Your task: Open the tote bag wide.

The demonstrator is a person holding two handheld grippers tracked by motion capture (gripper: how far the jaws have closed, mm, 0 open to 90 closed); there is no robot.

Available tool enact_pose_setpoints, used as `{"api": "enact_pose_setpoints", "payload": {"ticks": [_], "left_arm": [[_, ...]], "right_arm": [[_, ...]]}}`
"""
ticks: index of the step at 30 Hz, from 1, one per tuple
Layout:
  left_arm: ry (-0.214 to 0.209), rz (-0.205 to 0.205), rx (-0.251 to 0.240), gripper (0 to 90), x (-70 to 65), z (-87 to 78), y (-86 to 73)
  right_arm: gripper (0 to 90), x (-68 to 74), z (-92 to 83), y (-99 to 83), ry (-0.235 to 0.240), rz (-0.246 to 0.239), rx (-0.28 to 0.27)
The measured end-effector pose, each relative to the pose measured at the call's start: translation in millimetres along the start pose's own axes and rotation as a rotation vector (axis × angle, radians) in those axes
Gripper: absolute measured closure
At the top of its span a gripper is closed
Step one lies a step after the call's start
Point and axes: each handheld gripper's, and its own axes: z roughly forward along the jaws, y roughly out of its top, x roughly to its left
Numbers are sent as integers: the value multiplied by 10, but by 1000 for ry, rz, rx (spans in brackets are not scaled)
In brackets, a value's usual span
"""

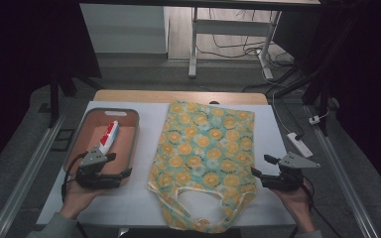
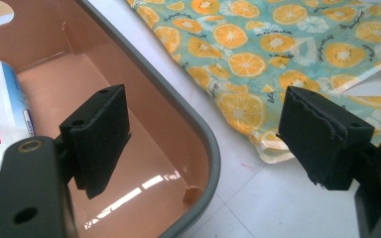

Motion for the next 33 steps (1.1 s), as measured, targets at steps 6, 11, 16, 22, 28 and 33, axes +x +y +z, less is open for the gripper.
{"api": "enact_pose_setpoints", "payload": {"ticks": [6, 11, 16, 22, 28, 33], "left_arm": [[2, 7, 0, 198, -61, -24, 57], [-28, 50, 1, 194, -189, -35, 142], [-62, 77, 5, 192, -251, -16, 205], [-109, 95, 25, 198, -285, 127, 359], [-200, 186, 57, 202, -529, 312, 499], [-278, 258, 98, 210, -741, 430, 567]], "right_arm": [[289, 48, 5, 2, 20, -6, -8], [290, 104, 17, 36, 33, -19, -7], [291, 190, 47, 130, 55, -41, -10], [290, 329, 143, 285, 93, -61, 10], [290, 544, 203, 400, 154, -111, 31], [289, 628, 232, 412, 175, -129, 38]]}}
